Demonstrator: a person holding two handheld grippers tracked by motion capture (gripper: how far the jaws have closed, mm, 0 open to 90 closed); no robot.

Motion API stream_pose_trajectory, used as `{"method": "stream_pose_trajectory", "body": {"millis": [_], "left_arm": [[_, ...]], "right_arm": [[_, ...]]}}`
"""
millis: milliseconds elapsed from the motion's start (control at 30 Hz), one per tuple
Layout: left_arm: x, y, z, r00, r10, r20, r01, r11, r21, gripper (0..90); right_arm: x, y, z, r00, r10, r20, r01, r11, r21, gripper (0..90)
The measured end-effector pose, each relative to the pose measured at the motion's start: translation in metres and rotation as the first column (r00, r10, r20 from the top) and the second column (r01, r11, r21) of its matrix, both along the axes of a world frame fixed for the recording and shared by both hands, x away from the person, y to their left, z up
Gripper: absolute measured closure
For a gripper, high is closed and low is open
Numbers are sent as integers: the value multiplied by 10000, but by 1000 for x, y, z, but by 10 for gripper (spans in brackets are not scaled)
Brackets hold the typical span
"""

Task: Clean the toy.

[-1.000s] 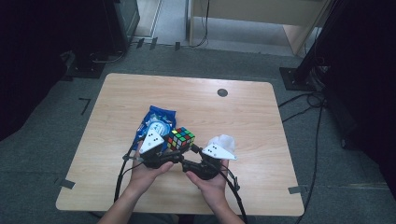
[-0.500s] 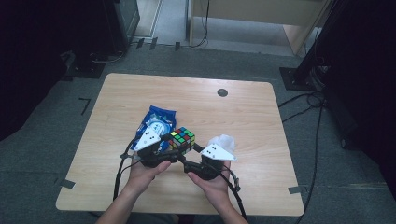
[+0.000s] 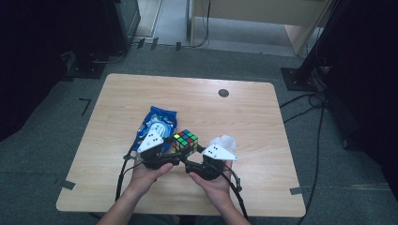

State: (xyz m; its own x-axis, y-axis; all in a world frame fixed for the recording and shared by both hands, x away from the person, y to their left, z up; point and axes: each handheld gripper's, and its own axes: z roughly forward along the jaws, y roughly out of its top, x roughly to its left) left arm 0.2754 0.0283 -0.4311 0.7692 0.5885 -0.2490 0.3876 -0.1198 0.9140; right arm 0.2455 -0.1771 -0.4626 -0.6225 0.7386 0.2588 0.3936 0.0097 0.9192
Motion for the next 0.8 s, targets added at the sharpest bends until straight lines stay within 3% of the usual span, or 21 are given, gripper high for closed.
{"method": "stream_pose_trajectory", "body": {"millis": [100,267,367,500,567,733,800], "left_arm": [[3,6,2,9998,-204,-25,203,9995,-240,230],[7,21,3,9990,-271,362,281,9993,-262,176],[7,26,0,9938,-246,1084,191,9985,516,167],[3,21,-9,9795,-773,1861,411,9807,1910,161],[1,14,-14,9731,-996,2076,491,9706,2358,157],[-5,-3,-23,9570,-1378,2552,454,9402,3375,151],[-7,-6,-24,9515,-1445,2716,401,9335,3563,151]], "right_arm": [[2,-5,-1,9998,-45,-184,40,9997,-261,345],[16,-31,0,9965,-46,-839,39,10000,-86,345],[25,-47,7,9894,147,-1443,-182,9996,-228,345],[33,-67,22,9722,304,-2320,-354,9992,-170,345],[34,-71,29,9599,540,-2753,-599,9981,-130,345],[32,-68,36,9362,1072,-3348,-1174,9930,-101,345],[32,-65,36,9274,1260,-3523,-1356,9908,-27,344]]}}
